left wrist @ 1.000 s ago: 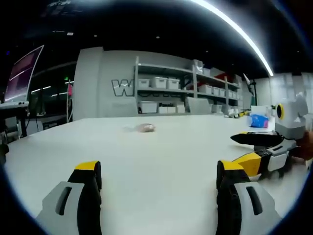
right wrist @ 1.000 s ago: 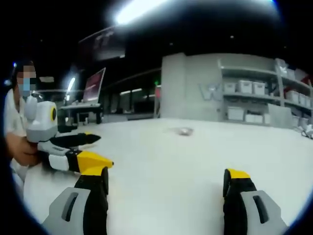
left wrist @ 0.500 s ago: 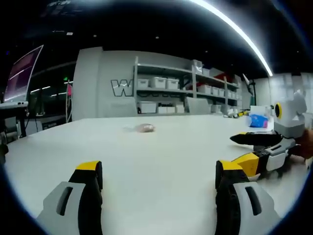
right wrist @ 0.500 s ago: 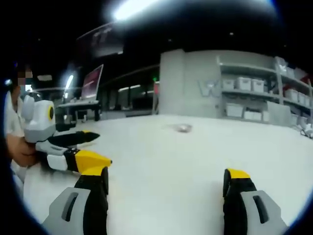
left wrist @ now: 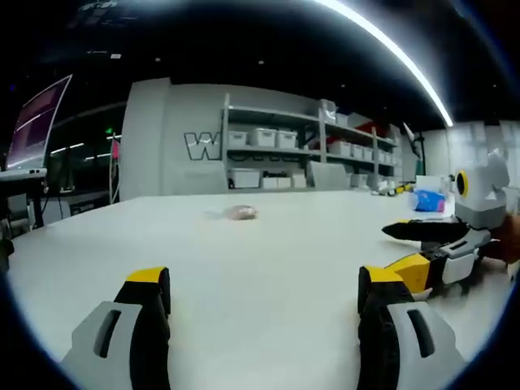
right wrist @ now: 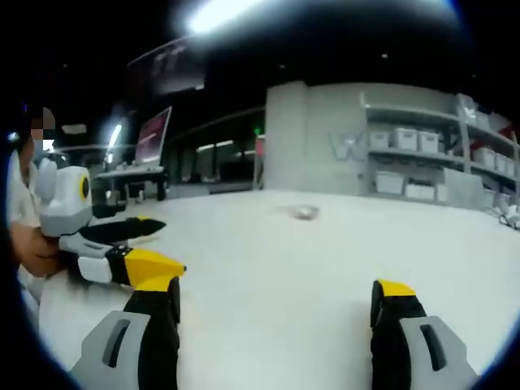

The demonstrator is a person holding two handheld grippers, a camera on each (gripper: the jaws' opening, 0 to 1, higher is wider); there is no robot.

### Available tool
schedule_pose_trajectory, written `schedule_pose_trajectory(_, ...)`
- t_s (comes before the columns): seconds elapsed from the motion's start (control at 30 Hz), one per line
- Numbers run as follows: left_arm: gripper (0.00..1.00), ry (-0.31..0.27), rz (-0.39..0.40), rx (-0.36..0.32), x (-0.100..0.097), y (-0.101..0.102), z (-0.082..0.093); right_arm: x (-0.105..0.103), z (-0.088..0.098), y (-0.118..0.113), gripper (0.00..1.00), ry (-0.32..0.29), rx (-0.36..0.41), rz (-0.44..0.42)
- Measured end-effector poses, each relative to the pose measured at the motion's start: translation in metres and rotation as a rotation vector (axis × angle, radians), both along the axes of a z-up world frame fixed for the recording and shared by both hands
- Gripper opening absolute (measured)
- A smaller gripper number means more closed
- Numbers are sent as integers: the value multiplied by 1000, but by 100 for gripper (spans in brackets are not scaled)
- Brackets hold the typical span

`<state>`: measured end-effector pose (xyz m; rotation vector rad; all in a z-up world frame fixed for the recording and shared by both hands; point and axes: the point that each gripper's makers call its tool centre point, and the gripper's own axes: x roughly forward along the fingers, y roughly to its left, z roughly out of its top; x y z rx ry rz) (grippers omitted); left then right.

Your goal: Open the resealable bag by pulling the two sides of the seal apart until the entire bag opening is separated and visibly accessible.

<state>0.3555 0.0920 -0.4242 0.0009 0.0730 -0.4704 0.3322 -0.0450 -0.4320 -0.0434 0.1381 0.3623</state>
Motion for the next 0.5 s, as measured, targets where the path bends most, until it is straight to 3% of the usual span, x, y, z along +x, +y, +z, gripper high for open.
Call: schedule_pose_trajectory(0.5,94,0,-7,0,-2,-1,0,0,0,0,100,0,0,0)
